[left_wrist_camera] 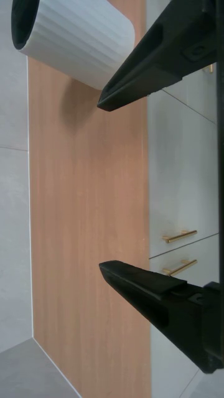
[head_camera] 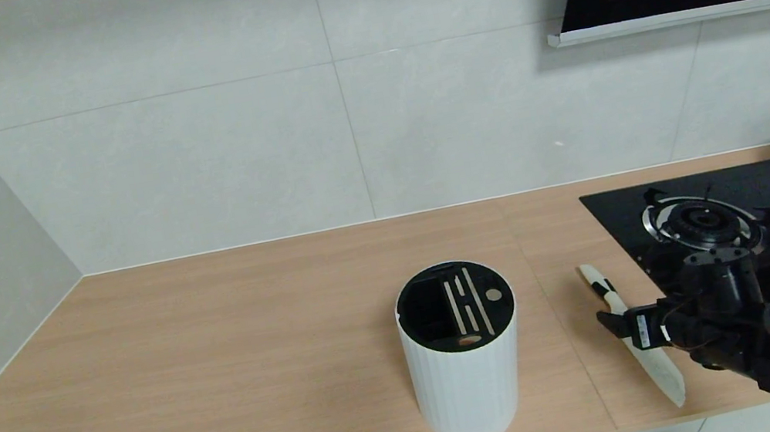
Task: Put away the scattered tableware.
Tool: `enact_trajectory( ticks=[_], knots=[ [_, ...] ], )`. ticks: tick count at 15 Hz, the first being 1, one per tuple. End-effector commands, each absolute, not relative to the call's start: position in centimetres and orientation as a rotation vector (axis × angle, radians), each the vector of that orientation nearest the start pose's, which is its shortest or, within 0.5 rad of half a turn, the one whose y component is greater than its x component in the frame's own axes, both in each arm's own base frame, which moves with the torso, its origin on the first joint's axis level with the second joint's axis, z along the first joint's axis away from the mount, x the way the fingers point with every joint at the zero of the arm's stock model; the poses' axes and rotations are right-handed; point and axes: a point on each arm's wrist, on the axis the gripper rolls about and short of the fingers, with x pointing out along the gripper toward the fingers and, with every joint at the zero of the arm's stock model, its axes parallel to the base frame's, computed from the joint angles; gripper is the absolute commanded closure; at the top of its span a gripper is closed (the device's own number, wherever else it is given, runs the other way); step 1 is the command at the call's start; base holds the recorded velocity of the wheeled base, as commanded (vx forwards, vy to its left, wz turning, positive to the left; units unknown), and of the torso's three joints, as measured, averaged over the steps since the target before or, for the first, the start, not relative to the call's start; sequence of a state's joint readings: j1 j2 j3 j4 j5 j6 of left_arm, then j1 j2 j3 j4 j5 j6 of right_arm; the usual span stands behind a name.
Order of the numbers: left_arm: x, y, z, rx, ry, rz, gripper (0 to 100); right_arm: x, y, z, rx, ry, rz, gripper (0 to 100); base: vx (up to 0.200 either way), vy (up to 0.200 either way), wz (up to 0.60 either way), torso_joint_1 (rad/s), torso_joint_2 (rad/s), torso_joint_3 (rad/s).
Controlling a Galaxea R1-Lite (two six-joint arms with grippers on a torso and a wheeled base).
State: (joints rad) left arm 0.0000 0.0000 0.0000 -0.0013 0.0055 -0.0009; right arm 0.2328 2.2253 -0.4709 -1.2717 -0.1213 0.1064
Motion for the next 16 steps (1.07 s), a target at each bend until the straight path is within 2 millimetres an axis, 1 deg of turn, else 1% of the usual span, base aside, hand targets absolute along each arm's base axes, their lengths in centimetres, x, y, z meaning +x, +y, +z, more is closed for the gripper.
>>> enact_trajectory(
  ticks=[1,8,16],
  knots=[
    [-2.3,0.0,7.6,-0.002,-0.002,0.006,0,31.4,7.0,-2.3,0.004,0.531,0.056,0,0.0,0.0,0.0,0.0,0.0,0.0],
    [-2.3,0.0,7.6,-0.002,-0.002,0.006,0,32.3,6.7,-3.6,0.005,0.534,0.031,0,0.0,0.0,0.0,0.0,0.0,0.0],
    [-2.3,0.0,7.6,-0.002,-0.002,0.006,0,32.8,6.8,-4.1,0.0,0.523,0.006,0,0.0,0.0,0.0,0.0,0.0,0.0]
  ],
)
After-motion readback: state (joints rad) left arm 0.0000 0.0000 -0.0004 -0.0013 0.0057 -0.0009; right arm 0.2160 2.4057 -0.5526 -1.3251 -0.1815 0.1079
